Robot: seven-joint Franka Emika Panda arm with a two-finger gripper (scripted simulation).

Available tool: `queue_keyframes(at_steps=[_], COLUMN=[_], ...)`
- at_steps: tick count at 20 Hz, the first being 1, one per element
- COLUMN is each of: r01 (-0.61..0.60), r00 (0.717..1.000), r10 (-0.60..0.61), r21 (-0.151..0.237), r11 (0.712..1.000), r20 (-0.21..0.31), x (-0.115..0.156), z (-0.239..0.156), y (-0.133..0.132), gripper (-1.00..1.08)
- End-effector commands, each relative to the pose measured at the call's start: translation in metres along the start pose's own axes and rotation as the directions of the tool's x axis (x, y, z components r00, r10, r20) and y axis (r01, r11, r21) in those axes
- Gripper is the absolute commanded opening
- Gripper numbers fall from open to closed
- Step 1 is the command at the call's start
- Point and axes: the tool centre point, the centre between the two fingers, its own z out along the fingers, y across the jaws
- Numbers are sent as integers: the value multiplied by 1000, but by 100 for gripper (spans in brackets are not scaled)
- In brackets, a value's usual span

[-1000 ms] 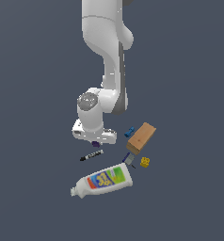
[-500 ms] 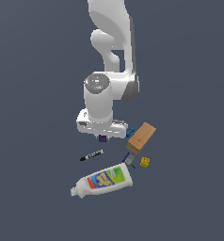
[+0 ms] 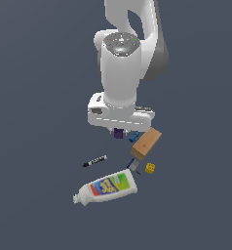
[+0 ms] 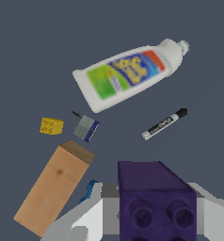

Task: Pick up a designated object from a clutter of objects.

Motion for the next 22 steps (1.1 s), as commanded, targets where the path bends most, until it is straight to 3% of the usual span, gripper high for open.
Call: queue_keyframes(at_steps=[1,12,22], r01=[0,0,0], r00=[1000,1000,1000], r10=[0,0,0], r21=[-1,1,2], r11=[1000,1000,1000], r20=[1,1,1], x=[2,16,24], z=[-26,-123,-162], y=[-13,-64,-85], gripper=[-100,-100,-100])
